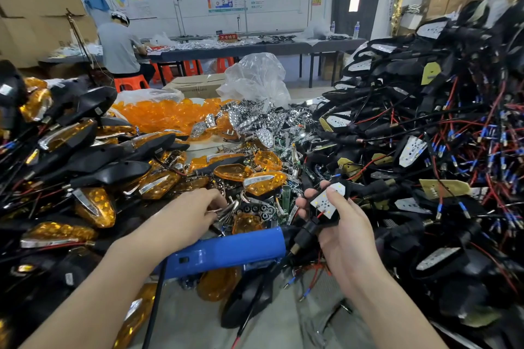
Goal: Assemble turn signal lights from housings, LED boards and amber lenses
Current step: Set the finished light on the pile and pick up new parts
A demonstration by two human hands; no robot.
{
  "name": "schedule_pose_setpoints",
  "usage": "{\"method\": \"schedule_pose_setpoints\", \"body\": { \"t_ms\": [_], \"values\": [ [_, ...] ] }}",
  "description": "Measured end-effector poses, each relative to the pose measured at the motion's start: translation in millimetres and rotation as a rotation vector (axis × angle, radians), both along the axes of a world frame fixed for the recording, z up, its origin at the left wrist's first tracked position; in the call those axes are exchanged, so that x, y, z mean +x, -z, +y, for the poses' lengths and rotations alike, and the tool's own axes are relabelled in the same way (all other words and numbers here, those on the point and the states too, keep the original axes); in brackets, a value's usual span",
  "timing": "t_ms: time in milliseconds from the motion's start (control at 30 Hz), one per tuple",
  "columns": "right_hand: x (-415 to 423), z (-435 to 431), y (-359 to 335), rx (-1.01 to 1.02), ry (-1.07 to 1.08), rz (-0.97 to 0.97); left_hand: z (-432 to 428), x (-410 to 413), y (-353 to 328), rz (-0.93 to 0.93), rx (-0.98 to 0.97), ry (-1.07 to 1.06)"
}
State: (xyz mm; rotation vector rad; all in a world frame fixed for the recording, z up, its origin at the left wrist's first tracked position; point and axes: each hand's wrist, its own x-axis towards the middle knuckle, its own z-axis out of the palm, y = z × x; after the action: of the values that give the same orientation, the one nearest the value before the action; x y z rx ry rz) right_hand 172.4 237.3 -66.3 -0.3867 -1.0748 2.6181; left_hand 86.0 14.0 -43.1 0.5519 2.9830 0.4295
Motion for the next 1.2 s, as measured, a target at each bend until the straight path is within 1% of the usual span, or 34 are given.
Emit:
{"method": "schedule_pose_setpoints", "body": {
  "t_ms": [100, 133, 167, 200, 267, 300, 333, 367, 433, 500, 567, 700, 767, 833, 900, 967, 1000, 1033, 1067, 1133, 1200],
  "values": [
    [-0.5, -0.1, 0.6, 0.009, -0.002, 0.005, 4.9, 6.7, -8.6, 0.003, -0.049, -0.022],
    [-1.0, -0.3, 1.0, 0.008, -0.003, 0.006, 7.3, 11.3, -11.3, 0.037, -0.041, -0.043],
    [-1.4, -0.3, 1.4, 0.007, -0.002, 0.006, 10.1, 18.1, -12.2, 0.098, 0.01, -0.077],
    [-2.0, -0.1, 1.9, 0.005, 0.0, 0.005, 14.9, 27.2, -10.3, 0.18, 0.112, -0.116],
    [-3.0, 0.4, 2.9, 0.007, 0.001, 0.002, 30.7, 56.6, 0.8, 0.355, 0.412, -0.167],
    [-3.0, 0.6, 3.4, 0.01, 0.001, 0.0, 39.2, 73.7, 8.2, 0.408, 0.554, -0.171],
    [-3.0, 0.6, 3.9, 0.013, 0.002, -0.001, 45.4, 88.0, 17.3, 0.443, 0.668, -0.158],
    [-2.9, 0.6, 4.4, 0.012, 0.002, 0.0, 47.2, 97.6, 26.7, 0.489, 0.721, -0.123],
    [-2.8, 0.0, 5.6, 0.015, -0.003, 0.01, 38.1, 101.4, 38.6, 0.586, 0.717, -0.037],
    [-3.8, 0.0, 6.8, 0.041, -0.004, 0.016, 20.8, 89.5, 41.0, 0.645, 0.702, 0.015],
    [-4.1, -0.7, 7.7, 0.062, -0.012, 0.013, 4.8, 76.7, 40.3, 0.704, 0.65, 0.092],
    [-2.8, -2.4, 7.6, 0.072, -0.025, 0.016, -3.9, 61.7, 42.5, 0.743, 0.533, 0.302],
    [-1.5, -1.9, 7.5, 0.082, -0.032, 0.022, -6.2, 54.5, 39.2, 0.712, 0.544, 0.355],
    [-0.9, -1.1, 7.5, 0.081, -0.04, 0.027, -9.0, 49.6, 32.8, 0.643, 0.556, 0.354],
    [-0.7, -0.9, 6.5, 0.072, -0.044, 0.031, -9.1, 48.8, 24.7, 0.522, 0.599, 0.247],
    [-1.0, -1.4, 5.5, 0.068, -0.046, 0.029, -5.9, 44.5, 17.1, 0.331, 0.642, 0.07],
    [-1.1, -1.6, 4.9, 0.065, -0.046, 0.026, -4.4, 38.6, 14.2, 0.226, 0.612, -0.015],
    [-0.8, -1.5, 4.2, 0.057, -0.046, 0.023, -2.8, 31.0, 11.0, 0.139, 0.517, -0.071],
    [-0.7, -1.4, 3.0, 0.042, -0.049, 0.021, -1.5, 23.0, 7.7, 0.072, 0.37, -0.1],
    [-0.4, -0.8, 0.2, -0.005, -0.06, 0.021, 3.7, 9.2, 3.6, -0.002, 0.079, -0.103],
    [1.1, 1.1, -1.6, -0.058, -0.079, 0.034, 12.8, -0.7, 0.7, -0.012, -0.038, -0.102]
  ]
}}
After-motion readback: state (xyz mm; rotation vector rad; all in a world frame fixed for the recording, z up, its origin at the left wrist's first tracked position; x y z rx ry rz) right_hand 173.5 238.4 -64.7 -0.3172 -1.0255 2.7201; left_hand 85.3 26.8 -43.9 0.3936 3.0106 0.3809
